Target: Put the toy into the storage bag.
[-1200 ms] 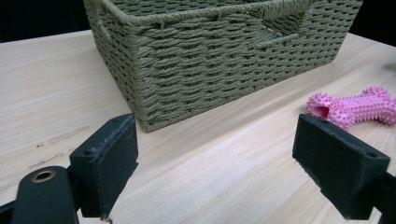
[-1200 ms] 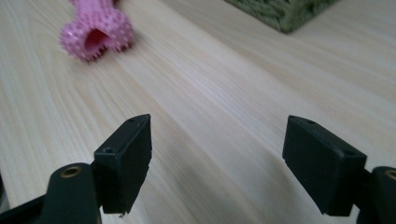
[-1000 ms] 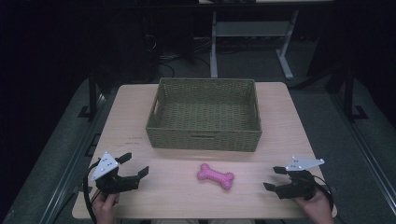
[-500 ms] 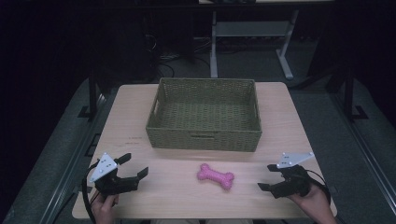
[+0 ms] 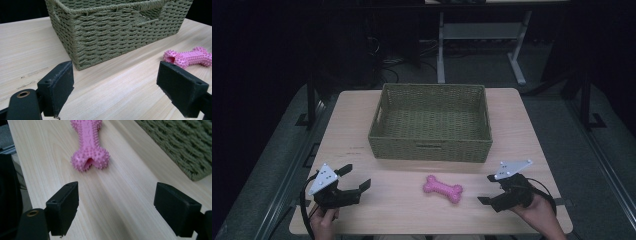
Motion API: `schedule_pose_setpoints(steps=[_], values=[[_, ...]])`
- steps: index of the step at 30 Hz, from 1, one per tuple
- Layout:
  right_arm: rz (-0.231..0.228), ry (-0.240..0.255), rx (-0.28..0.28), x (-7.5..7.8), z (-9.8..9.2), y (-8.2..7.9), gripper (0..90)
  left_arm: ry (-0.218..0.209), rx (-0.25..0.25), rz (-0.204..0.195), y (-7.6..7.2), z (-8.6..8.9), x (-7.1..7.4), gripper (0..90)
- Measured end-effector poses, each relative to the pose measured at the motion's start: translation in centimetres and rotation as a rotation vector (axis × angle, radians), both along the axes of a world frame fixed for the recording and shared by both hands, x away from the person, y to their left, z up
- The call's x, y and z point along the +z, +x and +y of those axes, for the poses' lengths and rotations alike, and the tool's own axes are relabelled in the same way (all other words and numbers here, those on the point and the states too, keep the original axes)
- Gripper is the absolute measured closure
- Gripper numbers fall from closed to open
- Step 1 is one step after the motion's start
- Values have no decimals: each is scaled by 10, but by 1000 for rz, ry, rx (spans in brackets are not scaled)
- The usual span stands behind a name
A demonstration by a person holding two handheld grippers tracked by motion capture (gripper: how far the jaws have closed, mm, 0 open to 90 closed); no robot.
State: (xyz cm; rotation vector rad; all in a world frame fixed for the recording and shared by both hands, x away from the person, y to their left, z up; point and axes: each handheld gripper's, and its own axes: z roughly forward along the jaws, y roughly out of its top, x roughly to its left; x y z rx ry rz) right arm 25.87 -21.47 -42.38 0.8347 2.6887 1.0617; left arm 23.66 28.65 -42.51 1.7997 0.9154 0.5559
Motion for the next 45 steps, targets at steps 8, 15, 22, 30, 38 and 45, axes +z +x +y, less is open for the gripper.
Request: schedule_pose_setpoints(steps=[8,15,22,30,38,45], values=[[0,-11,19,8,9,5,194,3,1,-1,0,1,0,138],[30,-32,38,6,16,9,185,9,-6,0,1,-1,0,139],[33,-61,85,11,31,14,174,12,-6,-1,1,-1,0,139],[21,-75,126,16,45,17,170,7,-3,-4,0,0,0,139],[-1,-99,165,23,57,19,172,9,0,-4,0,1,1,138],[14,-113,188,24,72,22,174,4,-2,-6,0,2,1,138]])
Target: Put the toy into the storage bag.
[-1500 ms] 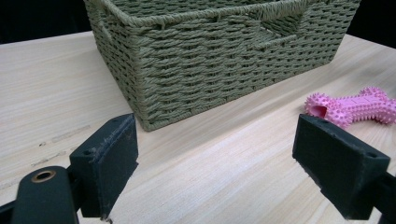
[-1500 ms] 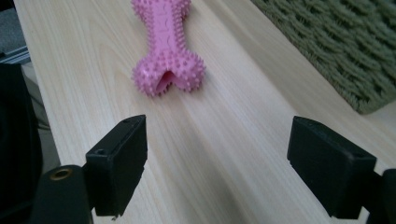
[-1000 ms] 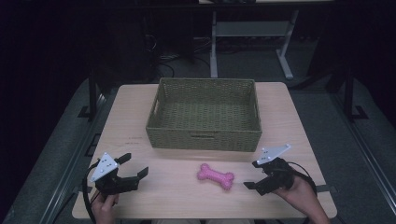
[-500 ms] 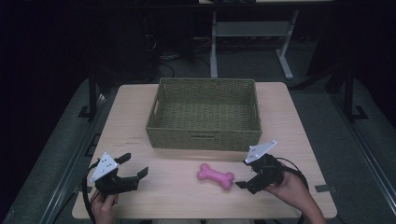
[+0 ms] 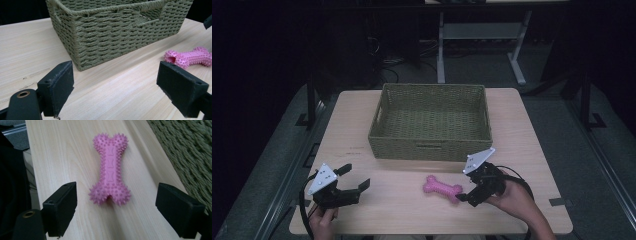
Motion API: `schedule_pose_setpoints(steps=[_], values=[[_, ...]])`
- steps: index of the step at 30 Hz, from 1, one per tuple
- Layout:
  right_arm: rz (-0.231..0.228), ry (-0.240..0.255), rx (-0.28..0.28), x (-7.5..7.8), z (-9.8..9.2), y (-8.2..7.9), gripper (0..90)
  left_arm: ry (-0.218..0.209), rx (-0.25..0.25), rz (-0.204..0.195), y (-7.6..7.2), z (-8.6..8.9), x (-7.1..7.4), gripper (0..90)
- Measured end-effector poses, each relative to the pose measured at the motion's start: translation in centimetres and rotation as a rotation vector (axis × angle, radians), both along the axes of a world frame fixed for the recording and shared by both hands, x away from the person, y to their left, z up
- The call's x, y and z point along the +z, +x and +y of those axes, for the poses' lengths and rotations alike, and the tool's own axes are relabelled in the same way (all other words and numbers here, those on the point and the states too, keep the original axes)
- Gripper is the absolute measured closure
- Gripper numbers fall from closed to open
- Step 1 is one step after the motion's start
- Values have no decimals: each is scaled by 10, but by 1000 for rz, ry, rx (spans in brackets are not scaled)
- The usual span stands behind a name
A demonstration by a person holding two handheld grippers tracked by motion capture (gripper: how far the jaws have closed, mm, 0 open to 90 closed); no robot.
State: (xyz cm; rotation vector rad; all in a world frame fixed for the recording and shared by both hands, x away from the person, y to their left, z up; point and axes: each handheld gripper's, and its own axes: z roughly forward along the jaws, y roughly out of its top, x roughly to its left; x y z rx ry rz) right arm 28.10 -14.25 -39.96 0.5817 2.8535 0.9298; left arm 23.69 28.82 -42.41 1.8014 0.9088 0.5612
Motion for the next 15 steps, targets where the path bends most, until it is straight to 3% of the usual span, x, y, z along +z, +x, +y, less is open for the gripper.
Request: schedule_pose_setpoints(steps=[15], values=[[31,-75,37,-11,41,10,248,-5,0,-1,0,0,0,138]])
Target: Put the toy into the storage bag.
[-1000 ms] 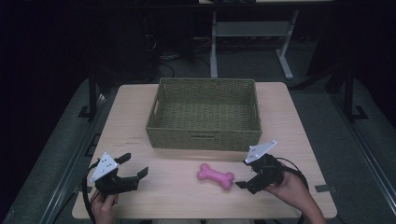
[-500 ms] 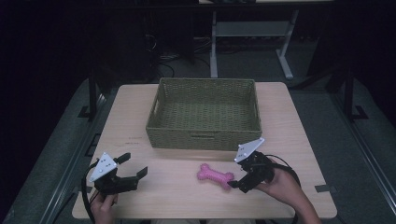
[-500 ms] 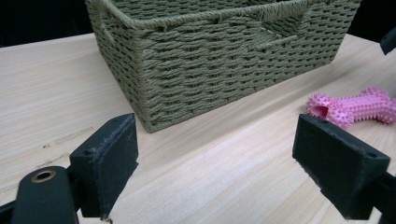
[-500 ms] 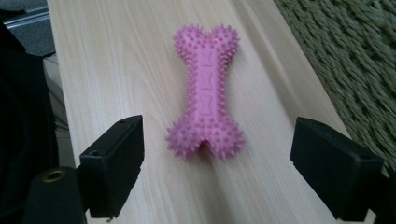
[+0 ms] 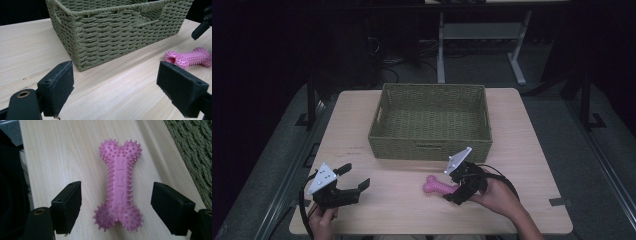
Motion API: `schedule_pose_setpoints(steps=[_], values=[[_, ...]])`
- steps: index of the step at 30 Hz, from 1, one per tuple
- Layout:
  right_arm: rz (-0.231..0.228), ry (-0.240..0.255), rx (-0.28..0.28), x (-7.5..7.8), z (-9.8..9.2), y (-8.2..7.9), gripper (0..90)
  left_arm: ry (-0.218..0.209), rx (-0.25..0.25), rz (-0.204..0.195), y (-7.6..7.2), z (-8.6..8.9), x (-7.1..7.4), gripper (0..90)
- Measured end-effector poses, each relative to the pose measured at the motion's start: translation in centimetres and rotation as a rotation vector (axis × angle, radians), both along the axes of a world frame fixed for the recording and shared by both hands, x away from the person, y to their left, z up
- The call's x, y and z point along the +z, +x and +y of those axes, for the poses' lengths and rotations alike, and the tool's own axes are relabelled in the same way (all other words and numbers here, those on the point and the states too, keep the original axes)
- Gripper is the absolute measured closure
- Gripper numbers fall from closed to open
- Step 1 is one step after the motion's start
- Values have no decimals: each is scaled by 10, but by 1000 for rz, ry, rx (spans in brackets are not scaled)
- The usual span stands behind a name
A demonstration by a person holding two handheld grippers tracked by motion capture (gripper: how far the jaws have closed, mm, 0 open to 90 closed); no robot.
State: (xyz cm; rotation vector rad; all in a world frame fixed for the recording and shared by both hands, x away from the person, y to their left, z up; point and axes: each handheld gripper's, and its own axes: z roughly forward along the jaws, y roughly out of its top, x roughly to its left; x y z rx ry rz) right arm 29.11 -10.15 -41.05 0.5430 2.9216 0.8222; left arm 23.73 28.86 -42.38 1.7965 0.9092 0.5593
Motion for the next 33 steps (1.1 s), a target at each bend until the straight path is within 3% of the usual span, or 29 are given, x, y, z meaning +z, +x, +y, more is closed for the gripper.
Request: schedule_pose_setpoints(steps=[7,14,20,33], values=[[10,-8,11,-5,8,7,309,1,1,2,1,1,0,138],[26,-76,36,-15,22,9,380,0,2,1,0,1,0,138],[1,-114,38,-20,30,10,432,-5,2,3,0,2,0,138],[-3,-156,43,-27,34,12,506,-13,5,2,1,2,0,138]])
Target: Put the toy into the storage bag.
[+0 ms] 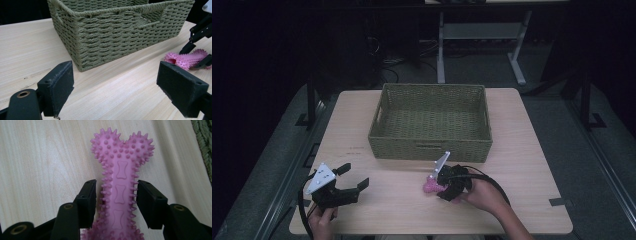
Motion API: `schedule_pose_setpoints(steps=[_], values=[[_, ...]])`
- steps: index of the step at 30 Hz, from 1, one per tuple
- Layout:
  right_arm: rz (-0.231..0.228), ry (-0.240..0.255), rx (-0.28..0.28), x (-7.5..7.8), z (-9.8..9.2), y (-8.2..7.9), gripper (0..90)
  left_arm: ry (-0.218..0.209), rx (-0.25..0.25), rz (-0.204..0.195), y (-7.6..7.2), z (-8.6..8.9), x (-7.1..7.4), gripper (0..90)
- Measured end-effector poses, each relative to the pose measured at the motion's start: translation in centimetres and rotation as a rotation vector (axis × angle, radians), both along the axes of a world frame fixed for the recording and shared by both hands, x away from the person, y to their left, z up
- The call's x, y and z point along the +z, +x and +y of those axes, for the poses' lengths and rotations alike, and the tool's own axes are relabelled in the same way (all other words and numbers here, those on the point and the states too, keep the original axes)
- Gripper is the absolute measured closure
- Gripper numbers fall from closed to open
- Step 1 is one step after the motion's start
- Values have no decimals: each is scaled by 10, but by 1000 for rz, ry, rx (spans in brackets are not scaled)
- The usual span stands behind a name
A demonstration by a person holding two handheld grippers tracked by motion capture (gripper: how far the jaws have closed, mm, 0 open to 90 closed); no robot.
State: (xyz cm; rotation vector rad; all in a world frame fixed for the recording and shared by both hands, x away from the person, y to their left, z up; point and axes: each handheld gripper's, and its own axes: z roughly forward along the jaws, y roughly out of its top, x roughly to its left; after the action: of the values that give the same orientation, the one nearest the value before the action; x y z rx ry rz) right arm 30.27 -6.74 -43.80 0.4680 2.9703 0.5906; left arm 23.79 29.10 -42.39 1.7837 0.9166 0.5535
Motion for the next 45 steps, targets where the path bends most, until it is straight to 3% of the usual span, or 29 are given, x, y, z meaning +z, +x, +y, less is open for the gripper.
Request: schedule_pose_setpoints(steps=[5,20,25,32,42,45], values=[[-21,-5,10,-1,0,-1,559,-2,0,0,0,1,0,138],[42,27,39,1,-5,6,582,-6,0,0,-1,1,0,138],[82,77,52,7,-10,9,582,-9,3,-2,-1,2,1,138],[100,92,52,13,-18,12,582,-2,4,1,-1,1,0,138],[119,177,77,40,-33,21,581,-11,13,1,-1,2,0,139],[153,208,75,43,-38,29,582,-10,14,0,-1,2,0,138]])
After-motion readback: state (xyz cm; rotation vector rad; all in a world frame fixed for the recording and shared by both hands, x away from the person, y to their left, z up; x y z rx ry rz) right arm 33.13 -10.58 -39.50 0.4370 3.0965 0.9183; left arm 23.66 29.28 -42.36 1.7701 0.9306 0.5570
